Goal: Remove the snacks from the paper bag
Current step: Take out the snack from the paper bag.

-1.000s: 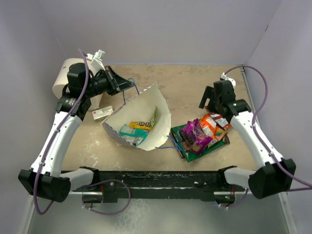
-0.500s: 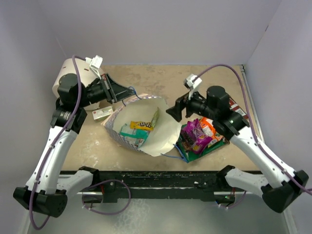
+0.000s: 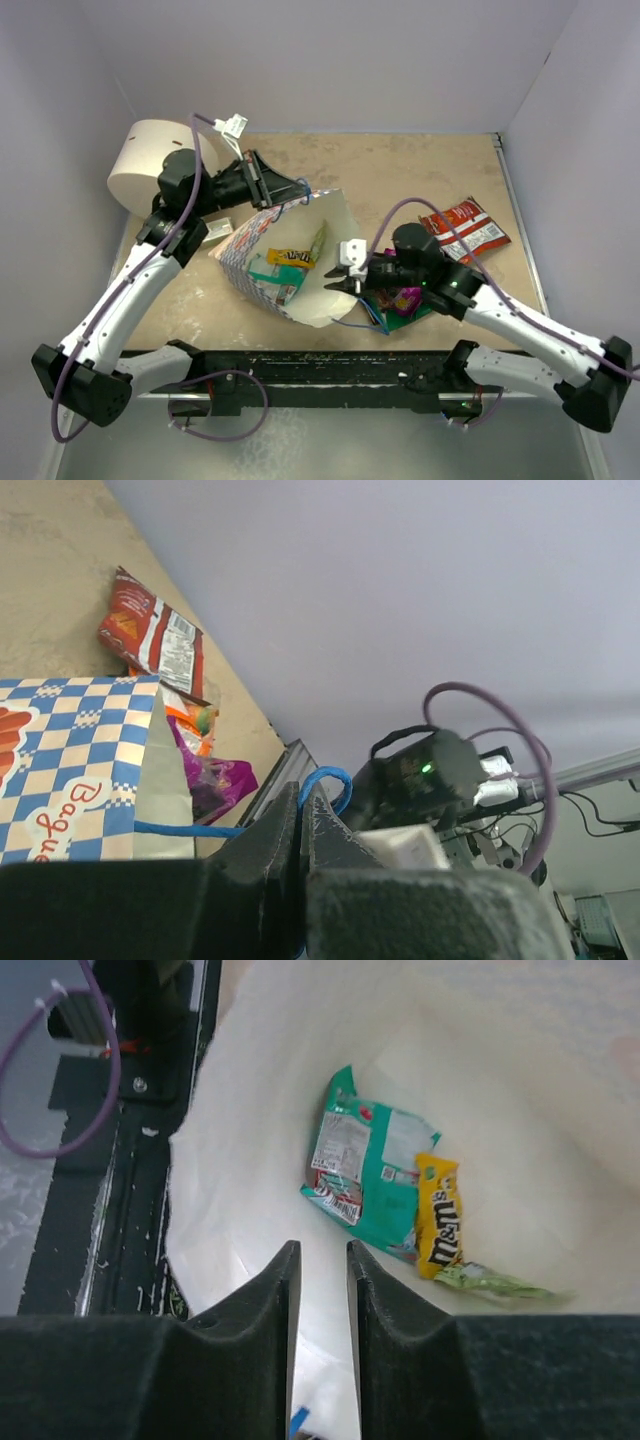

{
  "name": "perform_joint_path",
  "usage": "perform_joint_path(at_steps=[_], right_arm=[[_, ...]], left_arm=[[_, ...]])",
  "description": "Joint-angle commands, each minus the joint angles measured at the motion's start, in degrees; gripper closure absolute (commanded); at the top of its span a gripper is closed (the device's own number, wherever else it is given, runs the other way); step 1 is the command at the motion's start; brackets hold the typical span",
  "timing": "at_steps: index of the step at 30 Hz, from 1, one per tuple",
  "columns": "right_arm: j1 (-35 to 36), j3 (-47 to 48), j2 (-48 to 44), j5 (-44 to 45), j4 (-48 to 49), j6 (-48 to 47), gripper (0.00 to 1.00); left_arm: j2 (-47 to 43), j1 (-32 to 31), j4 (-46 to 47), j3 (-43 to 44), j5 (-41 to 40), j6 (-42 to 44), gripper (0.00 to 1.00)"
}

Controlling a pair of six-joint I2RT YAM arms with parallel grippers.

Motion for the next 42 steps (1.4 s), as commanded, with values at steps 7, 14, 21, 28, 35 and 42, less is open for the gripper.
perform_joint_path(at_steps=[7, 14, 21, 28, 35, 42], right_arm=[[14.1, -2.5, 15.9, 13.9, 18.7, -3.7, 0.76], [23.4, -3.5, 25.4, 11.6, 36.3, 2.5, 0.75], [25.1, 2.6, 38.1, 13.3, 49.2, 10.1, 0.71], [24.0, -5.4, 30.0, 27.3, 42.4, 5.9, 0.49], [23.3, -11.6, 24.7, 32.5, 33.2, -3.2, 0.34], [23.2, -9.4, 32.1, 30.5, 32.1, -16.2, 0.31]], left_arm=[[3.6, -10.4, 2.0, 5.7, -7.9, 1.5, 1.00], [0.9, -10.7, -6.1, 5.8, -10.6, 3.7, 1.00], [-4.5, -10.7, -14.6, 4.2, -15.0, 4.6, 1.00], [-7.0, -10.6, -15.7, 2.2, -16.5, 3.5, 1.00], [-4.9, -10.7, -14.2, 3.3, -13.9, 4.5, 1.00], [-4.3, -10.6, -14.3, 3.7, -12.5, 5.1, 1.00]])
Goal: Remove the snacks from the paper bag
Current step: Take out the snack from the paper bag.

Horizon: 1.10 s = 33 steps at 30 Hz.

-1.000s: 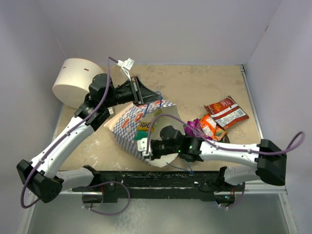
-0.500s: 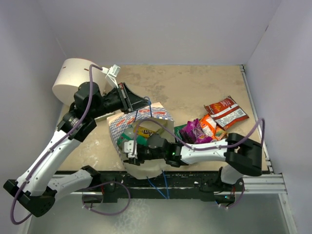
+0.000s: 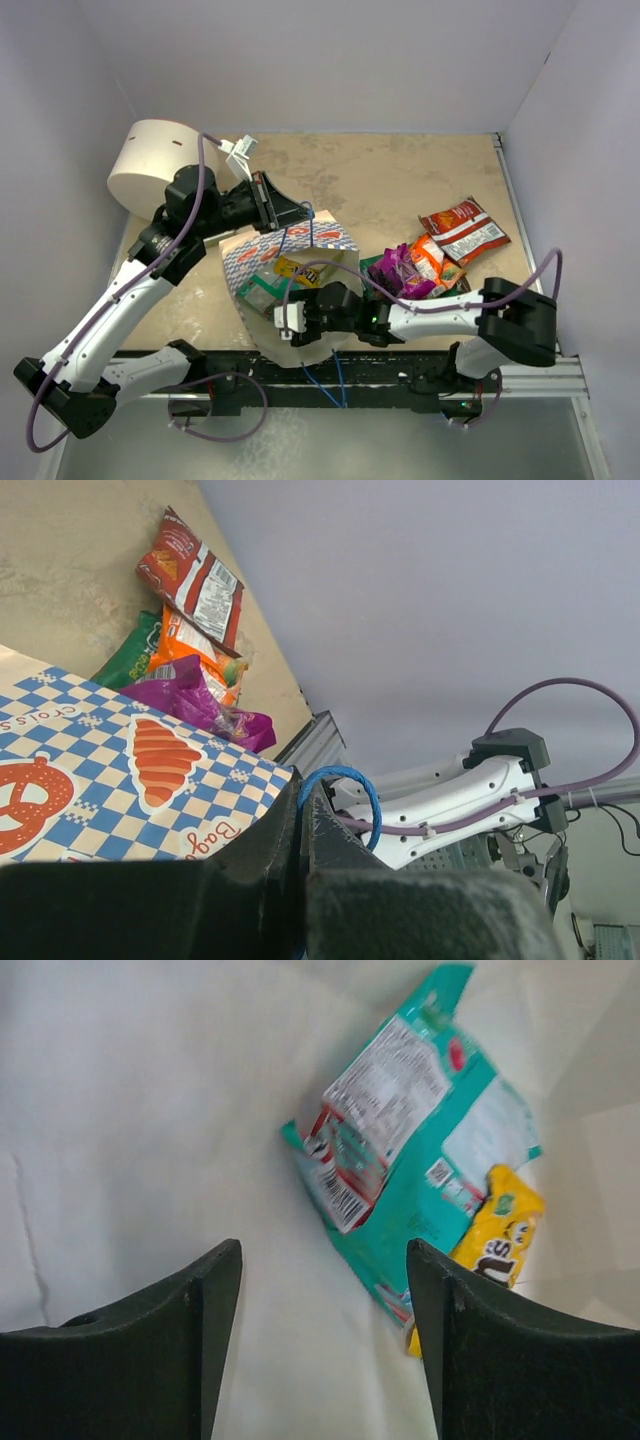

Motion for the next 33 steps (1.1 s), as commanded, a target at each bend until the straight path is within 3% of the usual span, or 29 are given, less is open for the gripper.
perform_joint_path(at_steps=[1, 8, 15, 17, 20, 26, 33], right_arm=[[-0.2, 2.3, 3.8, 0.9, -0.1, -11.0, 0.30], [-0.9, 8.6, 11.8, 0.8, 0.3, -19.1, 0.28], [-3.7, 14.1, 18.4, -0.8, 3.0, -20.5, 0.31], [-4.1, 15.2, 19.4, -1.8, 2.1, -21.0, 0.39], [-4.1, 15.0, 18.0, -2.6, 0.4, -21.4, 0.63], [-4.3, 12.4, 9.9, -4.0, -2.6, -18.5, 0.99], [-4.4, 11.9, -3.6, -8.4, -11.2, -8.7, 1.00]], left_arm=[[-0.3, -0.1, 2.1, 1.3, 1.8, 1.5, 1.00], [-0.8, 0.0, 1.2, 1.6, 1.3, 1.5, 1.00], [-1.3, -0.1, 1.1, 2.0, 0.3, 1.5, 1.00], [-1.3, -0.1, 0.9, 2.3, 0.1, 1.5, 1.00], [-1.3, 0.0, -0.5, 3.6, -0.9, 2.7, 1.00], [-0.5, 0.0, -2.9, 5.0, -4.6, 3.9, 1.00], [1.2, 0.0, -3.7, 6.4, -8.7, 4.2, 1.00]])
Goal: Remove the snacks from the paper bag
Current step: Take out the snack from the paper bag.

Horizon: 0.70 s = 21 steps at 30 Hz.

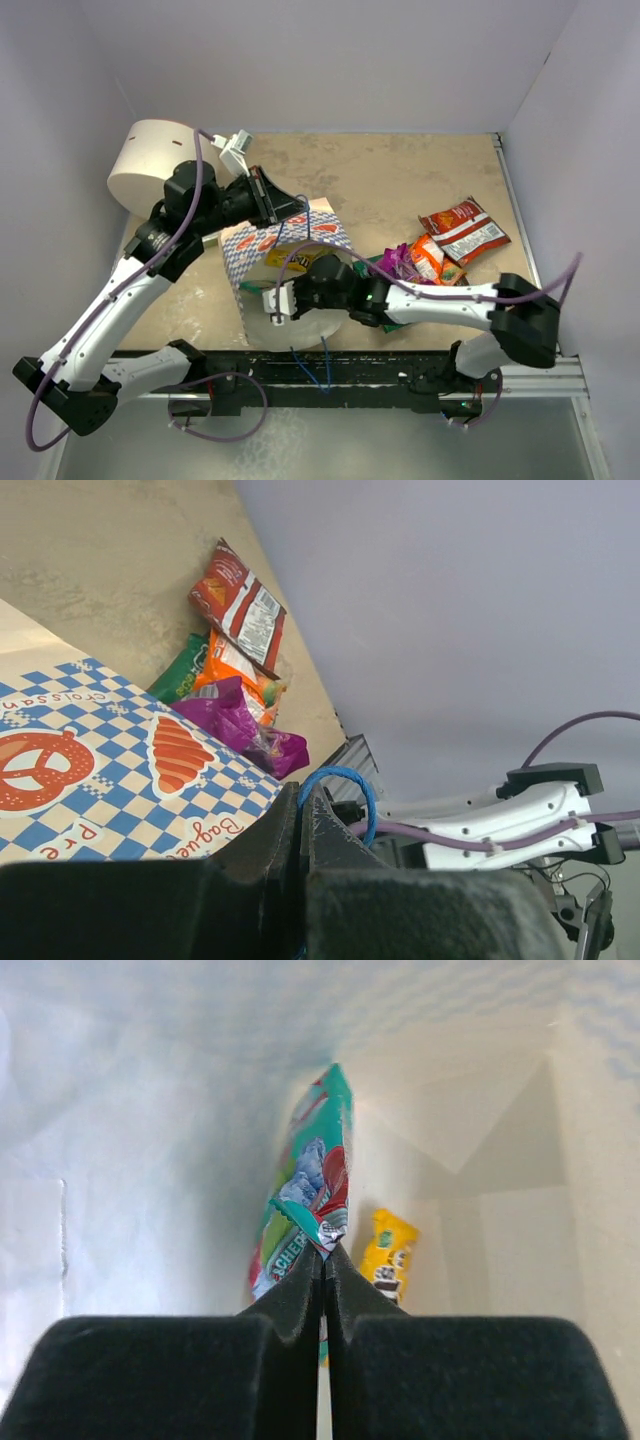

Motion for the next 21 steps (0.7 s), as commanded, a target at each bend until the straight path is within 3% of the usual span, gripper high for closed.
perform_joint_path(at_steps=[1, 7, 13, 21], right_arm=[[-0.1, 0.2, -11.2, -5.4, -5.9, 8.5, 1.00], [-0.1, 1.3, -25.9, -6.6, -19.7, 18.6, 1.00], [-0.1, 9.9, -38.6, 5.5, -30.6, 33.7, 1.00], [-0.1, 27.3, -40.2, 27.1, -52.7, 48.0, 1.00]], left_arm=[[0.8, 0.0, 0.1, 3.8, -4.6, 1.3, 1.00], [-0.3, -0.1, -1.9, 3.3, -10.7, 0.6, 1.00], [0.3, -0.1, -4.9, 4.1, -14.0, 1.0, 1.00], [1.6, 0.0, -16.4, 8.0, -25.5, 1.3, 1.00]])
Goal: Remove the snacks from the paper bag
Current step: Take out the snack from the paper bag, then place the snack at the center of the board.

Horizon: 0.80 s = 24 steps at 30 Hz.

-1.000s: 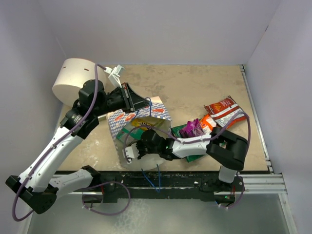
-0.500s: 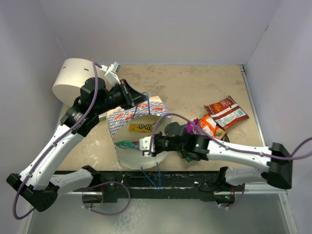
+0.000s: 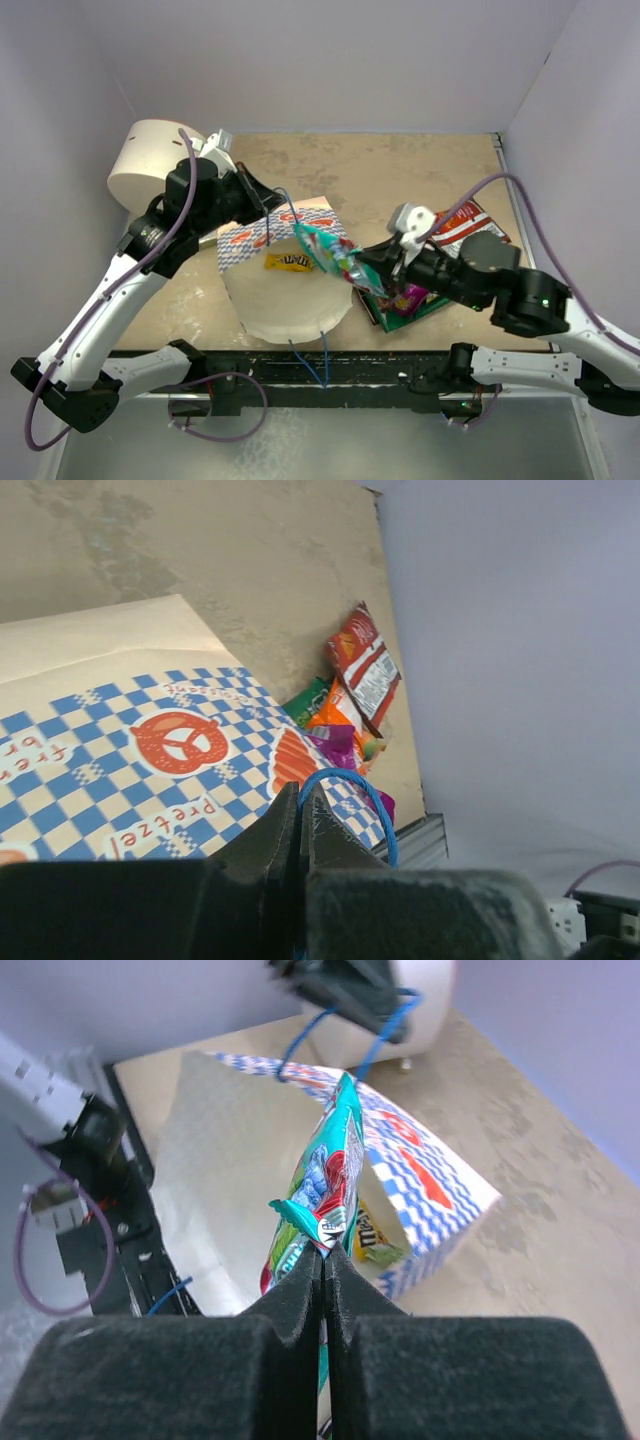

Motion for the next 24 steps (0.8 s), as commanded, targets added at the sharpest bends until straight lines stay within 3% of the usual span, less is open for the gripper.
perform_joint_path(at_steps=[1, 6, 10, 12, 16, 20, 24], right_arm=[[-0.1, 8.4, -0.6, 18.1, -12.3, 10.7, 1.00], [-0.2, 15.5, 1.2, 40.3, -20.0, 15.6, 1.00], [-2.7, 13.7, 3.5, 47.8, -17.9, 12.0, 1.00], [-8.3, 12.4, 4.6, 45.4, -14.9, 9.8, 1.00], [-23.9, 8.8, 6.8, 30.9, -8.3, 7.4, 1.00], [-33.1, 7.8, 10.3, 22.9, -6.6, 10.5, 1.00], [-44.5, 3.9, 10.7, 6.8, -3.2, 16.2, 1.00]], left_arm=[[0.1, 0.0, -5.6, 3.6, -7.8, 1.4, 1.00], [0.6, 0.0, -6.9, 4.6, -8.0, 1.6, 1.00], [0.1, 0.1, -6.4, 4.3, -7.0, 1.8, 1.00], [-0.2, 0.0, -6.8, 4.3, -6.6, 1.9, 1.00], [-1.1, 0.1, -6.3, 3.1, -5.3, 1.1, 1.00], [-1.6, 0.0, -4.9, 1.9, -3.8, 0.5, 1.00], [-0.8, 0.0, -3.8, 2.2, -2.4, 1.2, 1.00]])
